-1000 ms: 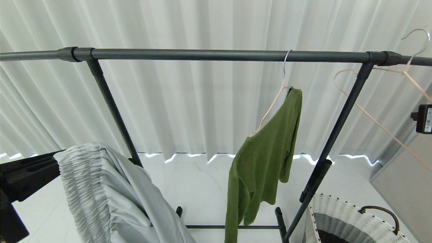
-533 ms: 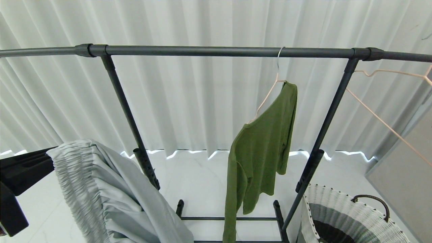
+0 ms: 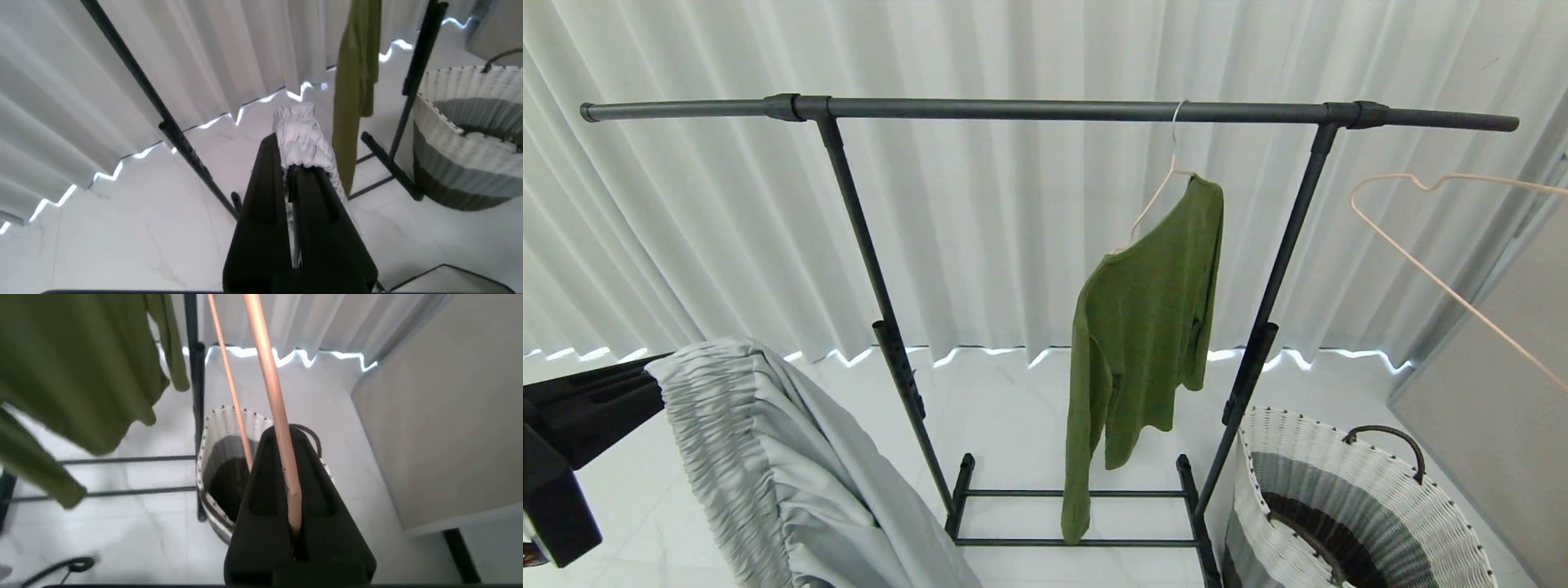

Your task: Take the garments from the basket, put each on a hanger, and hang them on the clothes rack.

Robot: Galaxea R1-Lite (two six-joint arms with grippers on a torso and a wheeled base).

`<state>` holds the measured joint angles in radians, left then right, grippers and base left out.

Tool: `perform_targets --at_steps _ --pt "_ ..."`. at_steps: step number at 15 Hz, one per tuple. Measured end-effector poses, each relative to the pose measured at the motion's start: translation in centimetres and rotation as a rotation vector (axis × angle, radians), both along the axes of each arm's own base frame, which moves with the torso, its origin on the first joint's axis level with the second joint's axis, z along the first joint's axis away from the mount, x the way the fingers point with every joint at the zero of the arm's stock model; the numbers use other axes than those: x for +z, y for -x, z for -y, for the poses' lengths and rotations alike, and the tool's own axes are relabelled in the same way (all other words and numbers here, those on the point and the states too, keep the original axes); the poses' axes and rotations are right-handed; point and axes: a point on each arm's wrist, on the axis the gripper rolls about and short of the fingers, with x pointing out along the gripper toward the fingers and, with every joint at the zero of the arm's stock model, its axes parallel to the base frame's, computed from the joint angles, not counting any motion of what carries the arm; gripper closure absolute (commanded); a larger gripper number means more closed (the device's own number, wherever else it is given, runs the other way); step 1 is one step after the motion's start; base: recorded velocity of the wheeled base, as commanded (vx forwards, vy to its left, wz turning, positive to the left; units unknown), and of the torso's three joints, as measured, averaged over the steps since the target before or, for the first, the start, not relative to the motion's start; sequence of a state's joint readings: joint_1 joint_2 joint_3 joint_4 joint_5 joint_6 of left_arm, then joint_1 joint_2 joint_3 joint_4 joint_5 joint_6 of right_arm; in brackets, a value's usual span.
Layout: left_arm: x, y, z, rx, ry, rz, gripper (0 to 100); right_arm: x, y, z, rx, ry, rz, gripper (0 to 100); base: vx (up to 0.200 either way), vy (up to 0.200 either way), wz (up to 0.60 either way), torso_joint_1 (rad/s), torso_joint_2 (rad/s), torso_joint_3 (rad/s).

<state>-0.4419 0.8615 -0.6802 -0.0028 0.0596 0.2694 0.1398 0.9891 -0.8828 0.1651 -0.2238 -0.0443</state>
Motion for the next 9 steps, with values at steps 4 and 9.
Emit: perform_targets --at_steps 4,9 --pt "0.4 -0.2 0.1 -0.001 -0.007 0.008 100 0.5 1.3 -1.3 0.151 0.016 0.041 100 0.0 0.0 0.0 0.0 0.0 0.0" --pt "2.9 -2.9 1.3 0.064 -0.013 0.022 100 -0.7 3.5 -4.8 0.556 0.025 -0.003 100 0.0 0.0 0.0 0.0 0.0 0.0"
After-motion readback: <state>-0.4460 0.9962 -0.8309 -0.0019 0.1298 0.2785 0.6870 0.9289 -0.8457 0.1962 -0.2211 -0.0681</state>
